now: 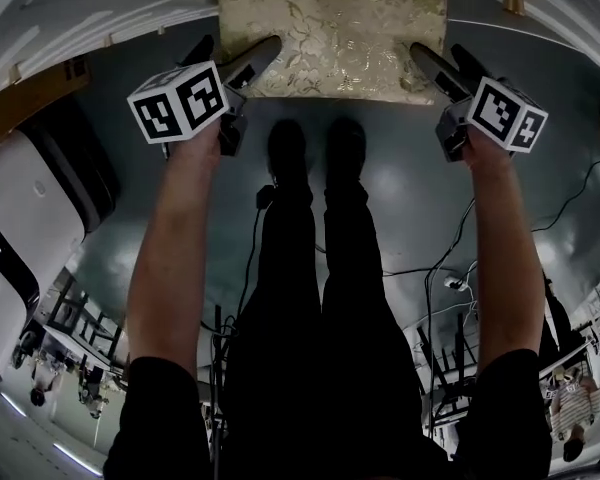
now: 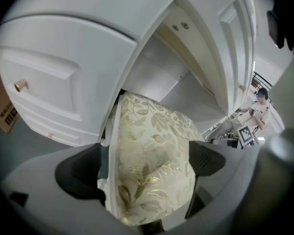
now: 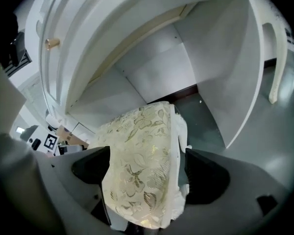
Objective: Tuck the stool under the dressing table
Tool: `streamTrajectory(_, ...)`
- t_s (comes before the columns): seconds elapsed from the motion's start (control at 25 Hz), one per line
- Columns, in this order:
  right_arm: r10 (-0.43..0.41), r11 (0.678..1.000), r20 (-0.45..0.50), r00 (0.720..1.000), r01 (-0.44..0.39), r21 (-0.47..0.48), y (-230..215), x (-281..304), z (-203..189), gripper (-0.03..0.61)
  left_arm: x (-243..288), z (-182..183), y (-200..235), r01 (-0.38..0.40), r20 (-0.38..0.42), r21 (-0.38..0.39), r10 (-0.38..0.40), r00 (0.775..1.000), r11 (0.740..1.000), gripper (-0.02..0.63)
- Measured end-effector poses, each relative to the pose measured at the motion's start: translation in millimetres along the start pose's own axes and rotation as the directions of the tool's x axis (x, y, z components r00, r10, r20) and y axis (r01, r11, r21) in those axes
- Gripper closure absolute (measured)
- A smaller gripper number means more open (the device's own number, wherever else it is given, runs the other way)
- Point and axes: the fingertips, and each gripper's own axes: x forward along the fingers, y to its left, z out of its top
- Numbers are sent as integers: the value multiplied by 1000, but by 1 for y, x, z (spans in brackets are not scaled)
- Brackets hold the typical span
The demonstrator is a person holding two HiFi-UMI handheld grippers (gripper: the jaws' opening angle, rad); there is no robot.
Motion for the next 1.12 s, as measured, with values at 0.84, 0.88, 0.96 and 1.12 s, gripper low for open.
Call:
streamTrajectory(0.84,-159,979,-41,987,152,-135,12,-52,-59,525,-61,-57,-30,-59,38,139,54,998,988,607)
streamTrajectory(0.88,-164,979,-65,984,154,-134,13,-50,-65,525,-61,-61,-30,-55,27,126,52,998,991,607)
streamTrajectory(0.96,-170,980,-96,981,159,-119,13,-45,-74,523,-56,-66,-29,-50,11,101,49,999,994,607)
streamTrajectory(1.12,-165,983,-128,978,152,-104,10,-33,-74,526,-40,-66,-26,-93,-16,116,96,995,989,607)
